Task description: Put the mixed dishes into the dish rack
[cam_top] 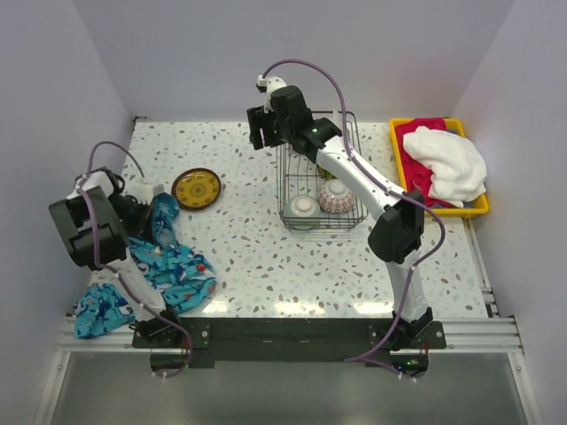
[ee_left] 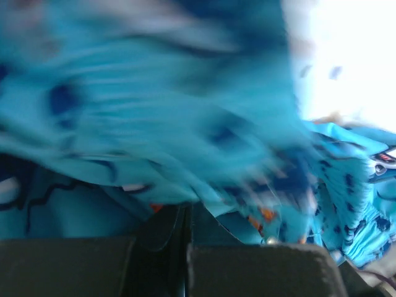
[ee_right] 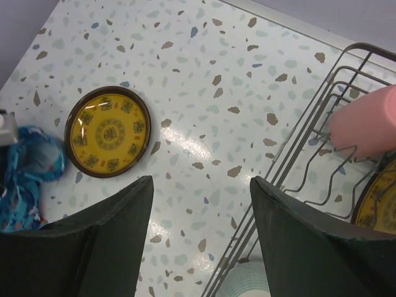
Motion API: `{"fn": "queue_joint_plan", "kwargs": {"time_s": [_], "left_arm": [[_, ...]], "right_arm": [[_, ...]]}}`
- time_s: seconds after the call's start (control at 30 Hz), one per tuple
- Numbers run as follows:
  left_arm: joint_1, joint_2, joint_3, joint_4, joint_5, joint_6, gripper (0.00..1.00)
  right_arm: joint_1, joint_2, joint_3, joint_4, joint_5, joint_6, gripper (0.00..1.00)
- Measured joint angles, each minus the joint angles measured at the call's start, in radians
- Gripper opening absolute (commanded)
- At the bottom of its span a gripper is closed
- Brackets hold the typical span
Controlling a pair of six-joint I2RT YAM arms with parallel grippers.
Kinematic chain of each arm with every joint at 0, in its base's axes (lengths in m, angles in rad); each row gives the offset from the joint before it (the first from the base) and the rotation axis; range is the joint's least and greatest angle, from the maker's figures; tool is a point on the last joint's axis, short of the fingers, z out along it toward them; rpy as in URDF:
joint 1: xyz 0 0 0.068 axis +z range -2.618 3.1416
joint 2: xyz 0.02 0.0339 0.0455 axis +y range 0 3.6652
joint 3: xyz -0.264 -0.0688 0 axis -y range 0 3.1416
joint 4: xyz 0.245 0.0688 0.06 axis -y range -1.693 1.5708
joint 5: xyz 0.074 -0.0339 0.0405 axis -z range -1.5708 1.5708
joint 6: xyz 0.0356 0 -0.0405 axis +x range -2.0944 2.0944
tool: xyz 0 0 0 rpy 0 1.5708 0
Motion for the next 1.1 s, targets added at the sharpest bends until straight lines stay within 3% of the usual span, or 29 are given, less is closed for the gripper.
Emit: {"fn": "queue_joint_plan", "kwargs": {"time_s": [0.03, 0.1, 0.13, 0.23, 0.37, 0.43, 0.5, 0.53, 0.63, 0.83, 1.1], "left_arm": [[0.029, 0.005, 0.032, 0.010, -0.016, -0.007, 0.08], [0.059, 0.011, 0.094, 0.025, -0.035, -0.011, 0.13], [0.063, 0.011, 0.131, 0.023, -0.039, -0.017, 0.22], [0.042, 0.019, 0.282, -0.018, 0.015, -0.032, 0.37], [-0.051, 0.017, 0.507, -0.028, 0.124, -0.068, 0.42], [-0.113, 0.010, 0.565, -0.007, 0.154, -0.109, 0.36], [-0.174, 0.013, 0.602, 0.019, 0.185, -0.167, 0.24], [-0.198, 0.022, 0.616, 0.030, 0.202, -0.198, 0.13], [-0.224, 0.060, 0.622, 0.088, 0.236, -0.287, 0.00], [-0.200, 0.079, 0.427, 0.323, 0.221, -0.451, 0.00], [-0.195, 0.085, 0.346, 0.454, 0.212, -0.530, 0.00]], "right_arm": [[0.000, 0.005, 0.000, 0.000, -0.004, 0.003, 0.68], [0.000, 0.010, 0.001, 0.000, -0.016, 0.010, 0.68], [0.001, 0.012, 0.002, 0.000, -0.025, 0.013, 0.68], [0.005, 0.022, 0.010, 0.003, -0.048, 0.018, 0.68], [0.029, 0.064, 0.049, 0.011, -0.071, 0.017, 0.68], [0.050, 0.092, 0.072, 0.019, -0.074, 0.018, 0.66], [0.076, 0.122, 0.085, 0.037, -0.074, 0.028, 0.65], [0.089, 0.138, 0.086, 0.049, -0.074, 0.041, 0.64], [0.114, 0.184, 0.087, 0.076, -0.073, 0.077, 0.62], [0.133, 0.328, 0.158, 0.131, -0.050, 0.116, 0.61], [0.149, 0.447, 0.208, 0.179, 0.037, 0.151, 0.59]]}}
